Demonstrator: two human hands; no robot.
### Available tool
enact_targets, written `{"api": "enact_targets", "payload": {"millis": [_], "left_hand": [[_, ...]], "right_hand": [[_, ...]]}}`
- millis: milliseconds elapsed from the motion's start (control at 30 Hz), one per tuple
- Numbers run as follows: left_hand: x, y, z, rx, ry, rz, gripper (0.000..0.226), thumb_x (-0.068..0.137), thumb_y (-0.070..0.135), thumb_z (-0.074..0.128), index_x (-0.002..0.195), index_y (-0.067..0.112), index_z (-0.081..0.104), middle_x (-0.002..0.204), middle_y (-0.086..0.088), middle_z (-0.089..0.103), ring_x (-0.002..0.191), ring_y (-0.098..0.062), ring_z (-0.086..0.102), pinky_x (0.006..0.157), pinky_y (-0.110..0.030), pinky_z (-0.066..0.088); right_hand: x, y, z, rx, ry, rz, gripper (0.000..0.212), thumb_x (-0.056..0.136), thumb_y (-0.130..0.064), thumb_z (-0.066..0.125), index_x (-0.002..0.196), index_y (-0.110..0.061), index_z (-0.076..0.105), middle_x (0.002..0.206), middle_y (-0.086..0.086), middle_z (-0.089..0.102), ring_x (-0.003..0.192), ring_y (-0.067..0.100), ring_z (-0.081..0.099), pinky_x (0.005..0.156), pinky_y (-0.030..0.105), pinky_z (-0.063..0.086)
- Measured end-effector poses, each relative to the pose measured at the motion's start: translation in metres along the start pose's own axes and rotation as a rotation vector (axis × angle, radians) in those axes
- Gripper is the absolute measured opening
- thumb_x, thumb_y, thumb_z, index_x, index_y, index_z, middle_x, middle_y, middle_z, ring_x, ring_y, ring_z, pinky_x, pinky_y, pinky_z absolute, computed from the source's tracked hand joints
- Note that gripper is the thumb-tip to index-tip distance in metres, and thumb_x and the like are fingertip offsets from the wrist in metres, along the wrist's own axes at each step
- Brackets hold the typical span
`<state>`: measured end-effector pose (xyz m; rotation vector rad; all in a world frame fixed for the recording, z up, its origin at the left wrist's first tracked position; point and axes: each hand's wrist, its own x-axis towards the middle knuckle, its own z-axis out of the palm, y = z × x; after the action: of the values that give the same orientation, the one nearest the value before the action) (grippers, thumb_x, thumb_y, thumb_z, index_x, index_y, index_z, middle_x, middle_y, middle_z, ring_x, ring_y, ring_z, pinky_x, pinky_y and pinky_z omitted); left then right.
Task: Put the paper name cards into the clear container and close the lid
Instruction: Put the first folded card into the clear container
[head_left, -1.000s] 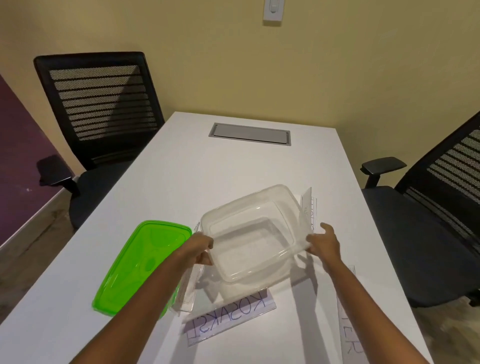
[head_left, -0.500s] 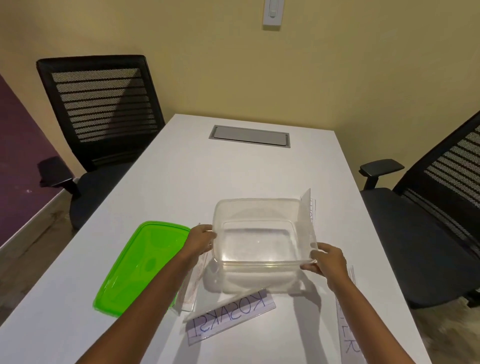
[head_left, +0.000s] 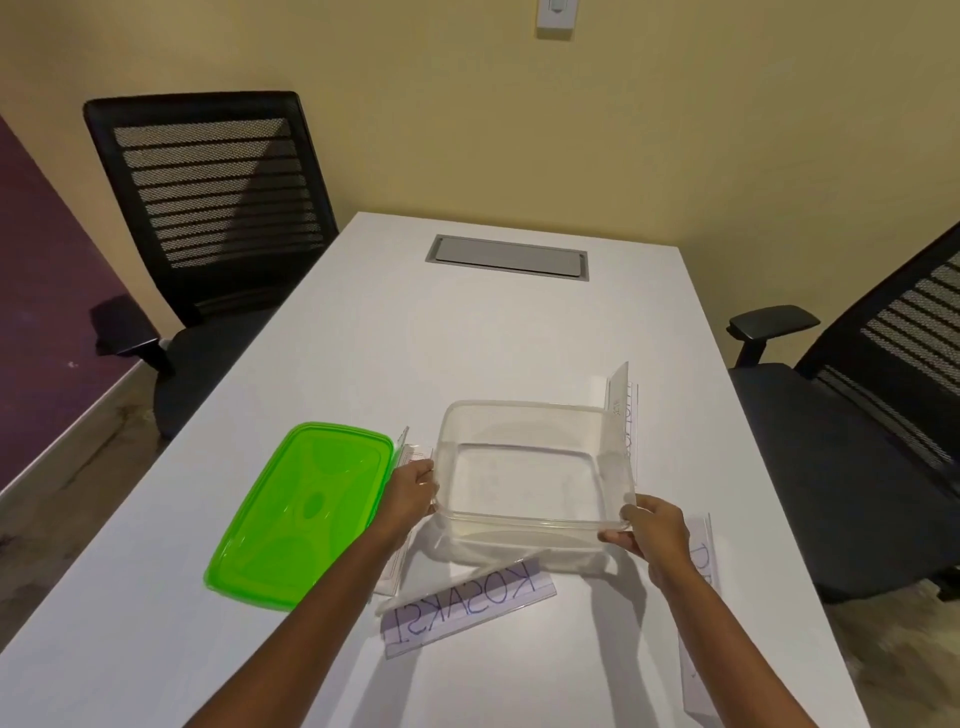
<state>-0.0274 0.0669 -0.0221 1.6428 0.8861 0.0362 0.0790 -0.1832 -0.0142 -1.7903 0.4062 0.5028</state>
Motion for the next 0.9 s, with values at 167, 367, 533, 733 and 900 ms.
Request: {"api": "enact_targets", "payload": {"millis": [167, 367, 533, 733, 900], "left_hand": [[-0.004, 0.000, 0.004, 0.039, 0.042, 0.015, 0.050, 0.090, -0.012, 0.037, 0.060, 0.028, 0.034, 0.066, 0.005, 0.038, 0.058, -0.009, 0.040, 0.059, -0.025, 0.037], [-0.016, -0.006, 0.005, 0.120, 0.043, 0.083, 0.041, 0.092, -0.005, 0.038, 0.067, 0.027, 0.041, 0.089, -0.012, 0.048, 0.084, -0.018, 0.043, 0.076, -0.029, 0.035], [-0.027, -0.011, 0.008, 0.137, 0.080, 0.106, 0.022, 0.097, 0.002, 0.039, 0.092, 0.005, 0.060, 0.106, -0.021, 0.060, 0.094, -0.023, 0.056, 0.086, -0.039, 0.048], [-0.042, -0.013, 0.010, 0.085, 0.124, 0.118, 0.040, 0.098, 0.009, 0.040, 0.136, -0.003, 0.046, 0.140, -0.022, 0.051, 0.126, -0.035, 0.051, 0.106, -0.046, 0.044], [-0.055, -0.030, 0.003, 0.167, 0.120, 0.151, 0.039, 0.099, 0.013, 0.041, 0.134, 0.000, 0.049, 0.140, -0.019, 0.053, 0.129, -0.029, 0.050, 0.106, -0.034, 0.040]], "right_hand": [[-0.003, 0.009, 0.000, -0.012, 0.014, 0.008, 0.033, 0.088, 0.002, 0.048, 0.121, 0.002, 0.054, 0.106, 0.007, 0.054, 0.030, 0.010, 0.061, 0.039, 0.012, 0.049], [-0.005, 0.019, -0.002, -0.015, 0.040, -0.004, 0.024, 0.090, -0.004, 0.052, 0.113, 0.000, 0.058, 0.103, 0.010, 0.059, 0.032, 0.009, 0.062, 0.038, 0.012, 0.049], [-0.019, 0.030, -0.004, -0.048, 0.052, -0.048, 0.021, 0.090, -0.008, 0.049, 0.069, -0.010, 0.052, 0.071, 0.007, 0.058, 0.035, 0.009, 0.064, 0.050, 0.021, 0.048], [-0.035, 0.035, 0.001, -0.012, 0.064, -0.082, 0.029, 0.095, -0.025, 0.047, 0.073, -0.006, 0.051, 0.074, 0.012, 0.057, 0.053, 0.019, 0.064, 0.047, 0.019, 0.048], [-0.047, 0.045, 0.003, 0.020, 0.072, -0.063, 0.042, 0.096, -0.042, 0.038, 0.085, -0.005, 0.052, 0.076, 0.010, 0.058, 0.071, 0.032, 0.065, 0.069, 0.040, 0.055]]}}
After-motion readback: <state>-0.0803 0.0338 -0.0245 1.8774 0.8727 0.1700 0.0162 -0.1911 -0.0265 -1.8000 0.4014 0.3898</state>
